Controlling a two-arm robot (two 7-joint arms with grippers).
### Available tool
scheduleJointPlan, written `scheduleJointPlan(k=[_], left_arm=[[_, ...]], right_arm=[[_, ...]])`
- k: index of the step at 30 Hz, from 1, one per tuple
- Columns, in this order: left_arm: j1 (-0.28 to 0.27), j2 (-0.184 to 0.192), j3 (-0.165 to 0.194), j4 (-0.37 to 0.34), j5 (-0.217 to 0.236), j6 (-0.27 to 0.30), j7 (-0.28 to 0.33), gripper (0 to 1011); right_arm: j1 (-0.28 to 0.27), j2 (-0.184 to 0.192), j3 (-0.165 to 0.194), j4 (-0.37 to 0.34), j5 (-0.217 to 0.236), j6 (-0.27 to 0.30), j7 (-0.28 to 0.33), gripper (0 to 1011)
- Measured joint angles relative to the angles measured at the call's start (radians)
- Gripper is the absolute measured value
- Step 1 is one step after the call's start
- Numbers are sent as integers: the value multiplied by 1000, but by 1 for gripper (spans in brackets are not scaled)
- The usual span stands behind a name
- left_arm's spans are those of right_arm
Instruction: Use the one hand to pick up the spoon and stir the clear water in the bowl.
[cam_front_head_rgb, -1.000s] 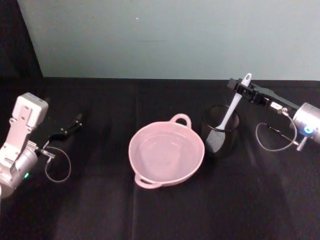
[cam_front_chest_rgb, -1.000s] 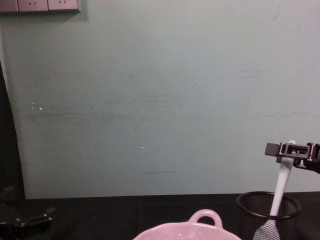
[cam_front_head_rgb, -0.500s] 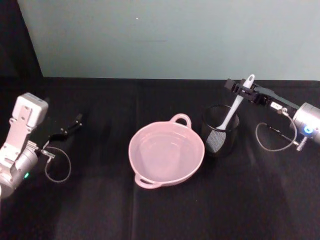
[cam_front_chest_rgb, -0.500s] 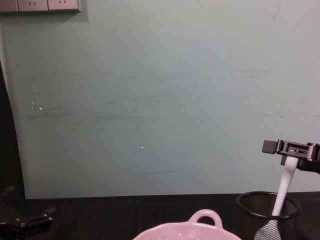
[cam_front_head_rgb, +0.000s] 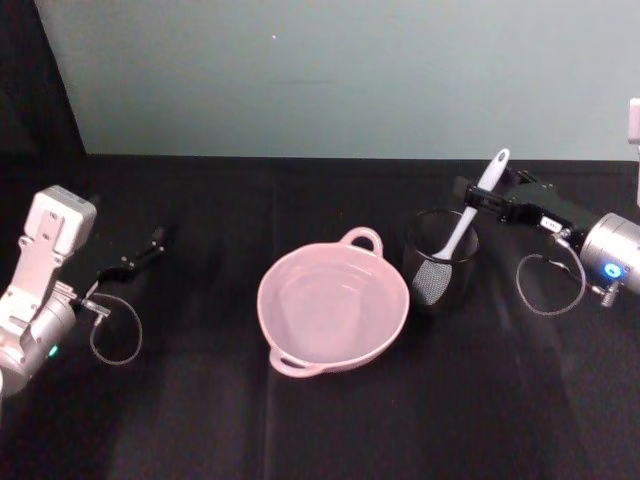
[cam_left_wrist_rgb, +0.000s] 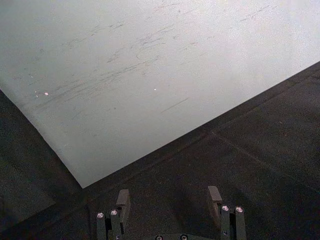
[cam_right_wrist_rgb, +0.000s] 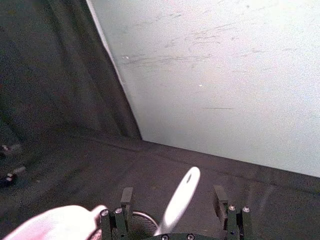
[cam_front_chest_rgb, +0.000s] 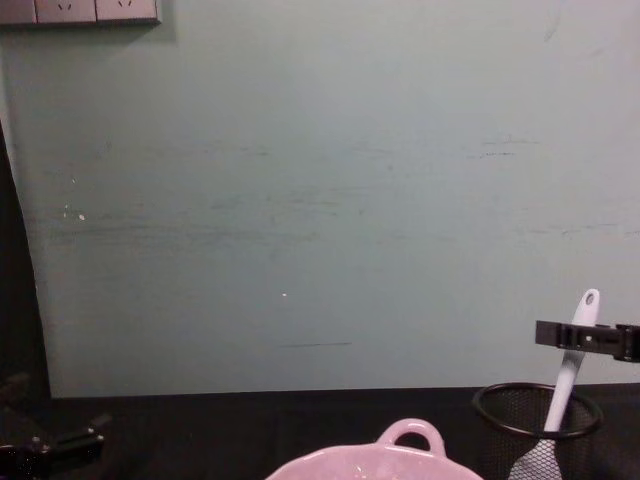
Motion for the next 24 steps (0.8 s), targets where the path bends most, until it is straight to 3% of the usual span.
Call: scheduleJointPlan(k=[7,15,19,24], left_arm=[[0,0,0,0,0,0,0,1011],[0,0,0,0,0,0,0,1011],[0,0,0,0,0,0,0,1011],[0,0,0,0,0,0,0,1011]], right_arm=[[-45,29,21,-61,-42,-35,-39,1002],[-157,101,88,-206,-64,-64,-98,1002],[-223,127,125,-261,-108,-111,-165,1002],[-262,127,152,-268,-162,-155,-238,1002]])
